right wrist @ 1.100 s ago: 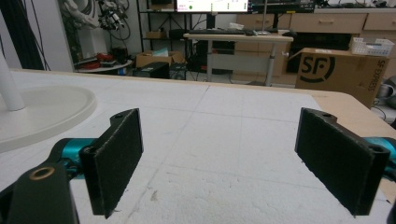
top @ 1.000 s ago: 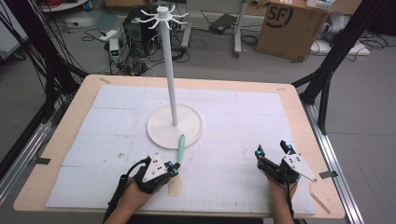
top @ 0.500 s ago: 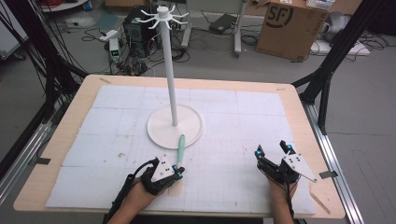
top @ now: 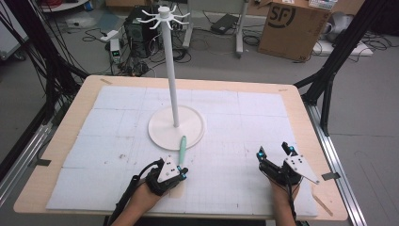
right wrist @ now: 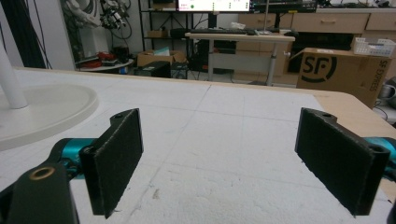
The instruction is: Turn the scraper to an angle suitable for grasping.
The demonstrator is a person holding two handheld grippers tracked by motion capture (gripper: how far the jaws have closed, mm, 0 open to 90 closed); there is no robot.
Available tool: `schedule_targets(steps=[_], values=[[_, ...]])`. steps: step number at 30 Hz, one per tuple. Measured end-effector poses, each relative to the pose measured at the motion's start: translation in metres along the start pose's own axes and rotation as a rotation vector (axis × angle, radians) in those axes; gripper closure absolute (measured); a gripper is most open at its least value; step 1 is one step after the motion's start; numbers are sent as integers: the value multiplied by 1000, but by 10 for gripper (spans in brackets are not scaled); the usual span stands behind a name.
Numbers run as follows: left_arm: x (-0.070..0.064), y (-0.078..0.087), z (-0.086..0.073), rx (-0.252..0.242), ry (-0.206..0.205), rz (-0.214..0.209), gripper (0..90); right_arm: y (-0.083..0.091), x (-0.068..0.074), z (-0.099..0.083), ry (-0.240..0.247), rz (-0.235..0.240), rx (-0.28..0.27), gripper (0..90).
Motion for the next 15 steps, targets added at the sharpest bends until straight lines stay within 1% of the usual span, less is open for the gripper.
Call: schedule_targets(steps=[5, 8, 15], values=[[0, -1, 0, 5, 7, 1, 900, 0, 0, 0, 3, 0, 0, 145], [1, -2, -1, 21, 15, 1, 900, 0, 0, 0, 3, 1, 1, 145], [2, 0, -2, 35, 12, 7, 900, 0, 0, 0, -1, -1, -1, 145]])
Point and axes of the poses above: each handheld gripper's, and its own axes: y roughly backward along the jaws, z roughly out of its top, x roughly to its left, the point moved 4 cm from there along -y, roughly forward along the jaws, and after that the axes turned 8 degrees about -z, right-handed, at the moved point
